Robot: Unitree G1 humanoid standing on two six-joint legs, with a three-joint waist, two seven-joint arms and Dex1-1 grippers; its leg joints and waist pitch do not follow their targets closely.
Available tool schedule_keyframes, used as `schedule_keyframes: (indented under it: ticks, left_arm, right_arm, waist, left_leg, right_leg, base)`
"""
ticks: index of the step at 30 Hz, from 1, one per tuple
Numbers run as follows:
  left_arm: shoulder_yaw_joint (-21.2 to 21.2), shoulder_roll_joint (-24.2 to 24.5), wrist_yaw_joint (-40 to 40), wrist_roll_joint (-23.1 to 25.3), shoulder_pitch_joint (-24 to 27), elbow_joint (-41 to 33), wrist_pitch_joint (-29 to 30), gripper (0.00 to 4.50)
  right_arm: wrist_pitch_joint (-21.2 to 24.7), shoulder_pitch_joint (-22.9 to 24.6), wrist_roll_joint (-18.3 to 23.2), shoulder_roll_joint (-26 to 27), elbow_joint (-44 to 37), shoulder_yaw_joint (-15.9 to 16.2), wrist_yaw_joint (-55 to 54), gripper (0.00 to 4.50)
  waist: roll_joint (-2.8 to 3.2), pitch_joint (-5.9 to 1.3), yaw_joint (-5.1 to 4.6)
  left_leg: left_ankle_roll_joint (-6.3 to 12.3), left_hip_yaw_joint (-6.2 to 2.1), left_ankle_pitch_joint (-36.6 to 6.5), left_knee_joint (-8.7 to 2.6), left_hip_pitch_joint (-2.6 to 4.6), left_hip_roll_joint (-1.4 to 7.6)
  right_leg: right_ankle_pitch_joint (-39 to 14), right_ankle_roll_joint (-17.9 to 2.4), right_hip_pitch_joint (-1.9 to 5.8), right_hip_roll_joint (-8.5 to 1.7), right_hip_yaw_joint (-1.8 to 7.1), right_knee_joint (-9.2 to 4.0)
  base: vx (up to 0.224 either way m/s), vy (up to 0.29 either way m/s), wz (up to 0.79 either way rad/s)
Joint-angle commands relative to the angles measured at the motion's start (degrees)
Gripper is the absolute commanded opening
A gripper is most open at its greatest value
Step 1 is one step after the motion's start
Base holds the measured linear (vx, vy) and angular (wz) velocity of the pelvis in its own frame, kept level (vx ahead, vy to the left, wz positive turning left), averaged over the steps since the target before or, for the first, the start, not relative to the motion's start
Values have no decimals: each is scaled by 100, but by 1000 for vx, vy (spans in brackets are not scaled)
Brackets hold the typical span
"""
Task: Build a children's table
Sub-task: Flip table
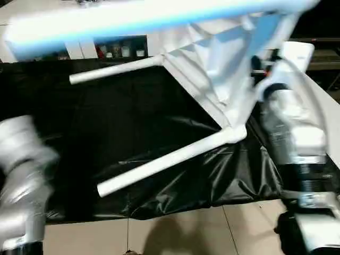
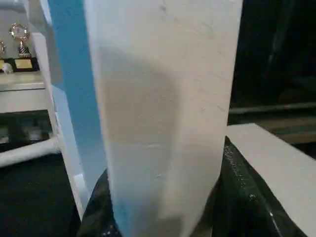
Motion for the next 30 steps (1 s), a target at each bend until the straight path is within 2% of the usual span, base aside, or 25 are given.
schedule_keyframes:
  ticks: [1, 3, 4, 6, 7, 9, 10, 11, 13, 14, 16, 17, 18, 19, 20, 24, 26, 28, 30]
  left_arm:
    - [-884, 209, -851, 118, 63, -450, 315, 385]
    - [-1240, 307, -1183, 65, 45, -668, 448, 385]
    - [-1706, 454, -1609, 65, -4, -884, 589, 385]
    - [-1958, 547, -1869, 183, -59, -904, 531, 385]
    - [-2036, 568, -1978, 177, -96, -893, 549, 385]
    - [-2205, 658, -2280, 197, -175, -877, 584, 385]
    - [-2367, 801, -2549, 269, -217, -847, 593, 385]
    - [-2439, 873, -2661, 313, -230, -835, 586, 385]
    - [-2559, 993, -2836, 413, -229, -780, 579, 385]
    - [-2679, 1123, -2961, 536, -226, -736, 574, 385]
    - [-2740, 1190, -3013, 601, -227, -717, 571, 385]
    - [-2806, 1274, -3039, 743, -236, -675, 541, 385]
    - [-2806, 1274, -3039, 743, -236, -675, 541, 385]
    - [-2808, 1315, -3040, 830, -222, -622, 497, 385]
    - [-2801, 1324, -3045, 857, -218, -602, 481, 385]
    - [-2890, 1600, -3313, 1038, -166, -535, 409, 385]
    - [-2821, 1678, -3537, 836, -110, -594, 545, 385]
    - [-2873, 1913, -3865, 832, -62, -617, 637, 385]
    - [-2879, 1949, -3893, 867, -51, -604, 635, 385]
  right_arm:
    - [21, 90, 18, 284, 148, 272, -74, 118]
    - [-31, 72, -23, 421, 238, 322, -124, 118]
    - [-64, 55, -52, 599, 362, 371, -128, 118]
    - [-88, 49, -29, 673, 442, 379, -60, 118]
    - [-105, 50, -20, 691, 475, 362, -49, 173]
    - [-143, 71, 10, 719, 492, 294, -23, 187]
    - [-166, 105, 53, 702, 447, 247, 77, 195]
    - [-177, 121, 76, 694, 421, 225, 132, 195]
    - [-176, 178, 42, 597, 316, 229, 218, 220]
    - [-161, 252, -34, 451, 174, 264, 381, 229]
    - [-153, 290, -76, 372, 100, 285, 483, 235]
    - [-166, 348, -86, 281, 3, 267, 589, 242]
    - [-166, 348, -86, 281, 3, 267, 589, 242]
    - [-140, 438, -25, 168, -131, 186, 710, 270]
    - [-130, 468, 4, 133, -174, 151, 747, 275]
    - [-203, 680, 308, -185, -533, 171, 1494, 297]
    - [-247, 880, 562, -448, -842, 198, 2108, 297]
    - [-270, 1172, 823, -842, -1212, 169, 2837, 297]
    - [-281, 1223, 831, -905, -1272, 156, 2917, 297]
  waist:
    - [68, -303, 13]
    - [65, -300, -22]
    - [57, -306, -30]
    - [31, -296, -50]
    - [38, -304, -43]
    - [47, -296, -36]
    - [31, -293, -32]
    - [60, -284, -35]
    - [37, -295, -38]
    - [73, -297, -19]
    - [61, -297, -12]
    - [85, -299, -14]
    - [76, -302, -10]
    - [83, -310, -8]
    - [79, -315, 3]
    - [66, -334, 35]
    - [67, -335, 58]
    - [60, -324, 94]
    - [59, -303, 99]
  left_leg:
    - [-532, -151, -1566, -493, 218, 235]
    - [-634, -147, -1672, -500, 218, 229]
    - [-655, -143, -1678, -492, 208, 218]
    - [-633, -139, -1665, -490, 184, 205]
    - [-628, -132, -1668, -474, 198, 199]
    - [-621, -127, -1712, -473, 205, 194]
    - [-610, -127, -1784, -474, 218, 193]
    - [-621, -134, -1871, -479, 222, 195]
    - [-640, -141, -1830, -484, 212, 204]
    - [-645, -129, -1796, -475, 235, 206]
    - [-623, -128, -1736, -475, 225, 204]
    - [-625, -118, -1696, -464, 237, 200]
    - [-611, -118, -1659, -460, 231, 202]
    - [-588, -117, -1551, -452, 224, 199]
    - [-553, -116, -1456, -444, 222, 205]
    - [-428, -111, -1155, -418, 211, 199]
    - [-347, -112, -1099, -410, 215, 213]
    - [-238, -106, -1098, -410, 209, 215]
    - [-214, -104, -1262, -422, 216, 224]
  right_leg:
    - [-874, -716, 63, -182, 136, -305]
    - [-861, -728, 63, -188, 147, -296]
    - [-833, -719, 69, -192, 156, -292]
    - [-803, -716, 75, -189, 168, -289]
    - [-785, -708, 71, -188, 176, -286]
    - [-842, -692, 62, -178, 182, -295]
    - [-963, -680, 54, -171, 185, -301]
    - [-1072, -683, 41, -169, 189, -306]
    - [-1037, -702, 61, -163, 183, -299]
    - [-971, -711, 37, -156, 186, -300]
    - [-898, -718, 61, -153, 182, -288]
    - [-872, -750, 47, -156, 188, -288]
    - [-830, -752, 61, -154, 187, -291]
    - [-714, -792, 65, -156, 188, -270]
    - [-584, -816, 80, -155, 186, -266]
    - [-185, -916, 110, -146, 172, -224]
    - [-67, -964, 125, -153, 171, -218]
    - [-106, -1047, 129, -164, 174, -224]
    - [-388, -1066, 120, -171, 176, -253]
  base:
    - [0, 0, 0]
    - [0, 0, 0]
    - [0, 0, 0]
    - [0, 0, 0]
    - [0, 0, 0]
    - [0, 0, 0]
    - [0, 0, 0]
    - [0, 0, 0]
    - [0, 0, 0]
    - [0, 0, 0]
    - [0, 0, 0]
    - [0, 0, 0]
    - [0, 0, 0]
    - [0, 0, 0]
    - [0, 0, 0]
    - [0, 0, 0]
    - [0, 0, 0]
    - [0, 0, 0]
    - [0, 0, 0]
